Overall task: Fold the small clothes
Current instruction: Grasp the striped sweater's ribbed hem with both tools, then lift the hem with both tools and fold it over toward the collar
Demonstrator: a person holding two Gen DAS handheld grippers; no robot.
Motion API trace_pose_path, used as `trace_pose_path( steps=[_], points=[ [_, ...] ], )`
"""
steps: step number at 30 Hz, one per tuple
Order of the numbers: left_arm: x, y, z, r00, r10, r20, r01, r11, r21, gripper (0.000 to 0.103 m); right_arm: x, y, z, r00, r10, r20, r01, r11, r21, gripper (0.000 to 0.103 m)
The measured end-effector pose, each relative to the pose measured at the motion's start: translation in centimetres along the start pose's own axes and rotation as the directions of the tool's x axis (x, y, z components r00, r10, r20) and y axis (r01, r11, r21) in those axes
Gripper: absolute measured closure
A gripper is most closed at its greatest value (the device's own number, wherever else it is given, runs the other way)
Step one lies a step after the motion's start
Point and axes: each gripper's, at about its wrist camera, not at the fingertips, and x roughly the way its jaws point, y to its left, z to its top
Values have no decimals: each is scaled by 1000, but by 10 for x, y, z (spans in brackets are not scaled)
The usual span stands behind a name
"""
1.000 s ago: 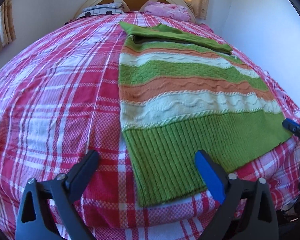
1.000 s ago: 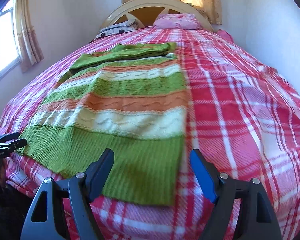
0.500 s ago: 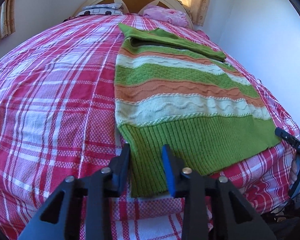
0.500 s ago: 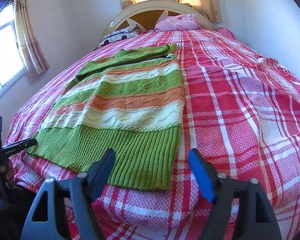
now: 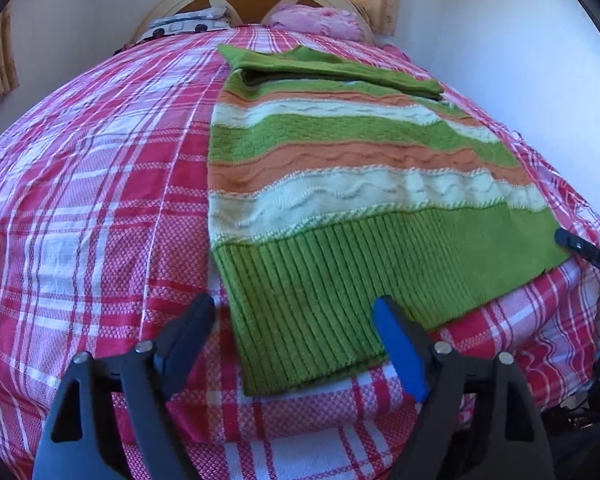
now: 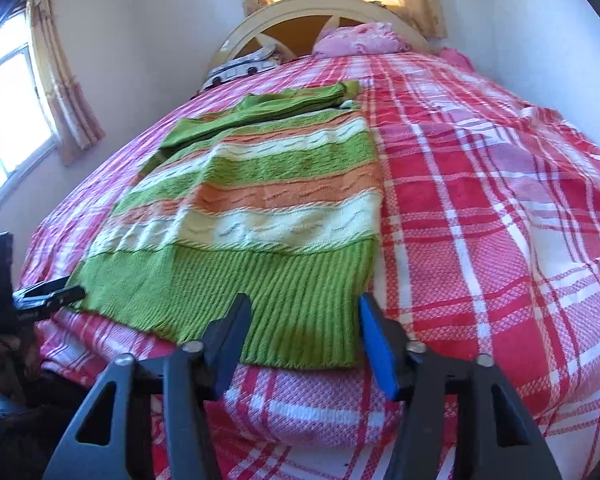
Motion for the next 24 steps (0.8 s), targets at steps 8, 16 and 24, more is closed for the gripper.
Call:
trace_pose_path(
  steps=[8, 16, 24],
  points=[
    [-10, 22, 4, 995, -96, 9, 97, 988, -118, 96, -4, -18, -1, 995, 99, -2, -99, 992, 78, 96],
    [-36, 39, 20, 966, -217, 139, 243, 947, -210, 97, -26, -32, 11, 974, 200, 105, -215, 962, 170, 98],
    [-50, 42, 43, 940, -263, 216, 303, 936, -179, 98, -39, -28, 38, 939, 302, 166, -333, 921, 205, 99]
  ],
)
